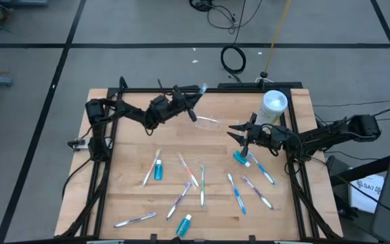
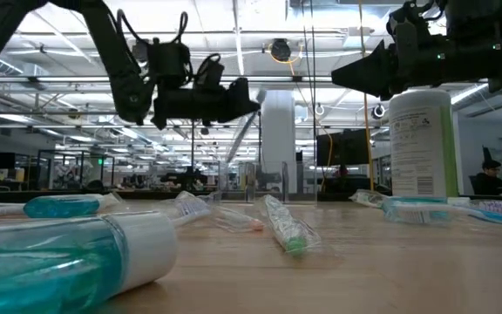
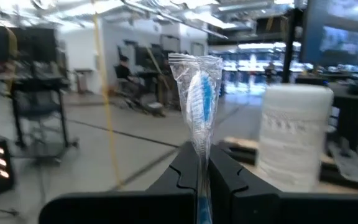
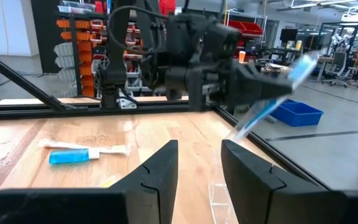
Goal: Pick & Place toothbrushing station
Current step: Put the top blue toothbrush into the transparent organizer, then put the top left blue mouthwash into the transparent organizer
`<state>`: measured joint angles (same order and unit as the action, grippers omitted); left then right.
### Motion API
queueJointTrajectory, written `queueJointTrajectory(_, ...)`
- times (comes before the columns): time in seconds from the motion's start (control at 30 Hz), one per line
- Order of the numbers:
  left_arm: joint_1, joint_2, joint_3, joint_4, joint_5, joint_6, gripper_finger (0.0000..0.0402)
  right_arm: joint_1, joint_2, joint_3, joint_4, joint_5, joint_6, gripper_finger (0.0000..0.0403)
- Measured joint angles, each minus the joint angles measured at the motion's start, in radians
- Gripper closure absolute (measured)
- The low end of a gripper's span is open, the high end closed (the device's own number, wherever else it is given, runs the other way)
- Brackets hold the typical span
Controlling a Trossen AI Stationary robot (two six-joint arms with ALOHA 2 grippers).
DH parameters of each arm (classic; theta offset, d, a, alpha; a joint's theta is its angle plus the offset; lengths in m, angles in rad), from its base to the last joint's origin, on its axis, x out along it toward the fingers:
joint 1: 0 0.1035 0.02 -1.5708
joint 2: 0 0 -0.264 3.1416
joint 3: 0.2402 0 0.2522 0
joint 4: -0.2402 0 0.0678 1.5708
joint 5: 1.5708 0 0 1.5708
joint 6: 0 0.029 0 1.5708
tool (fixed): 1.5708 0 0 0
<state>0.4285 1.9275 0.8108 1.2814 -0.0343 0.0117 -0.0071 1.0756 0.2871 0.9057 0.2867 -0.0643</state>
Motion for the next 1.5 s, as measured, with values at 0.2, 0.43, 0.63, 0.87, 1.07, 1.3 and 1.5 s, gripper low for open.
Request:
queueJointTrajectory(0.2, 0.005, 0.057, 0.0, 0.004, 0.026, 0.002, 0.0398, 0.0, 0.0, 0.0, 0.001, 0.0, 0.0, 0.0289)
queueJointTrajectory(0.43, -0.008, 0.063, 0.0, -0.038, 0.024, -0.006, 0.0388, 0.0, 0.0, 0.0, -0.008, 0.0, 0.0, 0.0289)
queueJointTrajectory(0.63, -0.013, 0.062, -0.001, -0.105, -0.015, -0.018, 0.0374, 0.0, 0.0, 0.0, -0.02, 0.0, 0.0, 0.0289)
queueJointTrajectory(0.87, -0.036, 0.062, -0.001, -0.134, -0.024, 0.026, 0.0333, 0.0, 0.0, 0.0, -0.021, 0.0, 0.0, 0.0289)
queueJointTrajectory(1.07, -0.059, 0.034, -0.002, -0.215, -0.132, 0.036, 0.029, 0.0, 0.0, 0.0, -0.021, 0.0, 0.0, 0.0289)
queueJointTrajectory(1.3, -0.07, -0.116, -0.002, -0.552, -0.152, -0.03, 0.0233, 0.0, 0.0, 0.001, -0.058, 0.0, 0.0, 0.0289)
queueJointTrajectory(1.5, -0.085, -0.304, -0.002, -0.872, -0.151, -0.042, 0.0209, 0.0, 0.0, 0.001, -0.055, 0.0, 0.0, 0.0289)
